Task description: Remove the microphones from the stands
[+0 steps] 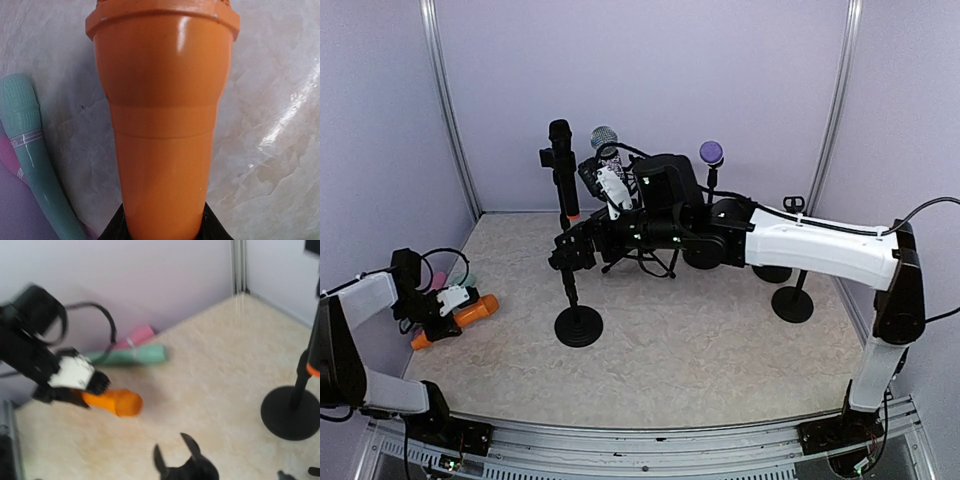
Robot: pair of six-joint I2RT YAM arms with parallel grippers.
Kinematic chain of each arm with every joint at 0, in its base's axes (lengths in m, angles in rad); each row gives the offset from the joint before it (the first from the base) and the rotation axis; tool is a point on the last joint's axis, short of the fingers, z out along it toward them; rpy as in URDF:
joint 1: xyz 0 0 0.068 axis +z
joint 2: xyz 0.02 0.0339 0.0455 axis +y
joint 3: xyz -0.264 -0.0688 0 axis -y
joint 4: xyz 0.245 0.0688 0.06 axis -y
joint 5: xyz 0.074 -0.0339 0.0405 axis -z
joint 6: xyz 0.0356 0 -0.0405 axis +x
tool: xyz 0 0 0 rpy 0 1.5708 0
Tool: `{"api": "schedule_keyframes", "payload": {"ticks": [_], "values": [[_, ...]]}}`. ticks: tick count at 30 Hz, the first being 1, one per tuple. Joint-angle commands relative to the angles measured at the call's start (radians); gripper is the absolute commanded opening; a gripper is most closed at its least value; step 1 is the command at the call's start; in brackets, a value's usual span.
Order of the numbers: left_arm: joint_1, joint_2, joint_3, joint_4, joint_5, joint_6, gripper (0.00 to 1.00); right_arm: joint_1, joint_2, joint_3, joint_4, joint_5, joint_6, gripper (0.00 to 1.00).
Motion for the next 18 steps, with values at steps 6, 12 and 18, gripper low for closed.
{"api": "schedule_keyframes", "payload": {"ticks": [6,12,18], "values": [[0.055,0.087,-0.081,0.323,-0.159,-0.015,0.31,-0.003,0.199,0.158,-0.075,0.031,-0.129,0.98],[0.056,0.112,-0.093,0.309,-0.150,-0.046,0.63,-0.002,0.279,0.227,-0.101,0.071,-0.173,0.89],[0.051,0.059,0.000,0.147,-0.004,-0.107,0.96,-0.003,0.315,0.239,-0.072,0.087,-0.195,0.76]]}}
